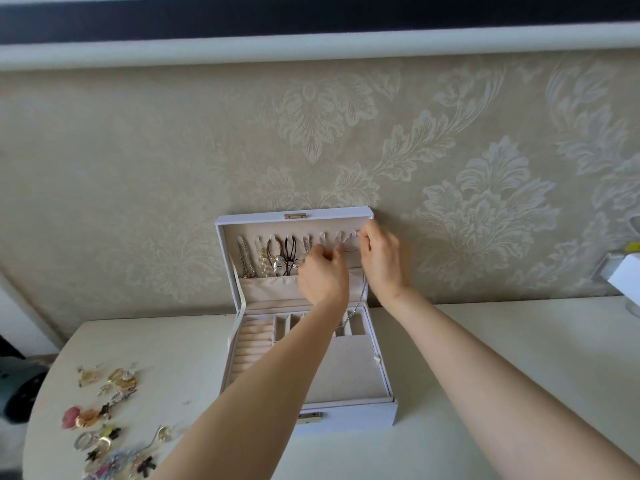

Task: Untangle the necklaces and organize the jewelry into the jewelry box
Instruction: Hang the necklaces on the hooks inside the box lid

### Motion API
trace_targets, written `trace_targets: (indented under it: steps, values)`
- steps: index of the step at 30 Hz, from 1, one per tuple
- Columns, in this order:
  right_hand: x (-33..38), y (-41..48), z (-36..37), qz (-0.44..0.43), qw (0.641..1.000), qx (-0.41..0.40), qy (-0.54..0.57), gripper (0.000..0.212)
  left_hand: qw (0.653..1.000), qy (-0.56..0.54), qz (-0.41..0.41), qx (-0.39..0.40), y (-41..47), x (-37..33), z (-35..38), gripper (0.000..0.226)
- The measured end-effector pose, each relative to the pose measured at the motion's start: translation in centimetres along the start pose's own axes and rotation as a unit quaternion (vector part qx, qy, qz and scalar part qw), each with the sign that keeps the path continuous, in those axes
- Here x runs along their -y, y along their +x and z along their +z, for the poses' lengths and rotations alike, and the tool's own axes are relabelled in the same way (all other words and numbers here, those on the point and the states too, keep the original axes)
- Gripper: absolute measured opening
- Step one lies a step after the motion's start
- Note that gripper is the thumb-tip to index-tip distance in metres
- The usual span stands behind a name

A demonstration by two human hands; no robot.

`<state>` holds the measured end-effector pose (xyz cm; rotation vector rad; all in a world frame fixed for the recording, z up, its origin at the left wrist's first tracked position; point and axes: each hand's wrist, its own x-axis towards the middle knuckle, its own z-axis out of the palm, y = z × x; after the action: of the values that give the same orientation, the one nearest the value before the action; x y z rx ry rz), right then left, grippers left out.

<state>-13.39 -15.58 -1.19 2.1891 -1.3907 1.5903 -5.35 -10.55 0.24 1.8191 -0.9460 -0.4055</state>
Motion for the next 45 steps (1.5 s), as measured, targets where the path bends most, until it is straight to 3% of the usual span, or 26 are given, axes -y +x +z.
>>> trace_targets:
  steps: [3, 5, 9, 13, 16, 18, 22, 27, 31, 35, 38, 42, 45]
  values:
    - [-0.5, -1.6, 0.5, 0.007, 1.000, 0.022, -0.005, 0.028, 0.999, -0.015, 0.024, 0.018, -0.4, 0.8, 0.1, 0.025]
    - [-0.2, -2.8, -0.2, 0.035, 0.999, 0.021, 0.022, 0.018, 0.998, -0.024, 0.040, 0.039, -0.8, 1.4, -0.1, 0.024]
    - [0.9, -4.5, -1.2, 0.172, 0.978, 0.057, 0.107, 0.024, 0.993, -0.026, 0.062, 0.095, -2.1, 2.9, -0.6, 0.021]
    - [1.9, -5.6, -1.2, 0.314, 0.926, 0.048, 0.202, 0.017, 0.987, 0.030, 0.093, 0.124, -3.5, 4.2, -1.1, 0.022]
    - [2.4, -6.0, -1.1, 0.393, 0.878, 0.109, 0.248, 0.010, 0.978, 0.087, 0.137, 0.131, -4.6, 4.7, -1.8, 0.022]
    - [2.8, -6.0, -1.2, 0.415, 0.853, 0.140, 0.283, 0.025, 0.968, 0.132, 0.153, 0.149, -5.2, 4.9, -2.2, 0.022]
    - [3.8, -5.5, -2.2, 0.485, 0.787, 0.173, 0.341, 0.027, 0.954, 0.189, 0.145, 0.181, -4.9, 5.7, -2.3, 0.021]
    - [3.3, -6.8, -1.7, 0.438, 0.829, 0.158, 0.310, 0.023, 0.940, 0.250, 0.149, 0.180, -4.5, 6.6, -2.4, 0.024]
    - [2.2, -7.8, -2.1, 0.432, 0.856, 0.155, 0.239, 0.033, 0.945, 0.271, 0.124, 0.137, -3.9, 7.3, -3.1, 0.027]
    - [1.6, -7.8, -2.1, 0.412, 0.876, 0.156, 0.194, 0.043, 0.985, 0.155, 0.064, 0.052, -3.2, 7.0, -3.8, 0.019]
    - [1.5, -7.6, -1.8, 0.416, 0.879, 0.145, 0.182, 0.044, 0.998, 0.042, 0.005, 0.051, -2.6, 6.4, -3.9, 0.016]
    - [1.9, -7.5, -2.1, 0.444, 0.852, 0.141, 0.240, 0.028, 0.980, -0.149, -0.107, 0.072, -1.9, 6.4, -4.1, 0.010]
    - [2.0, -7.2, -2.3, 0.452, 0.835, 0.132, 0.285, 0.023, 0.963, -0.211, -0.110, 0.123, -1.7, 6.4, -4.4, 0.007]
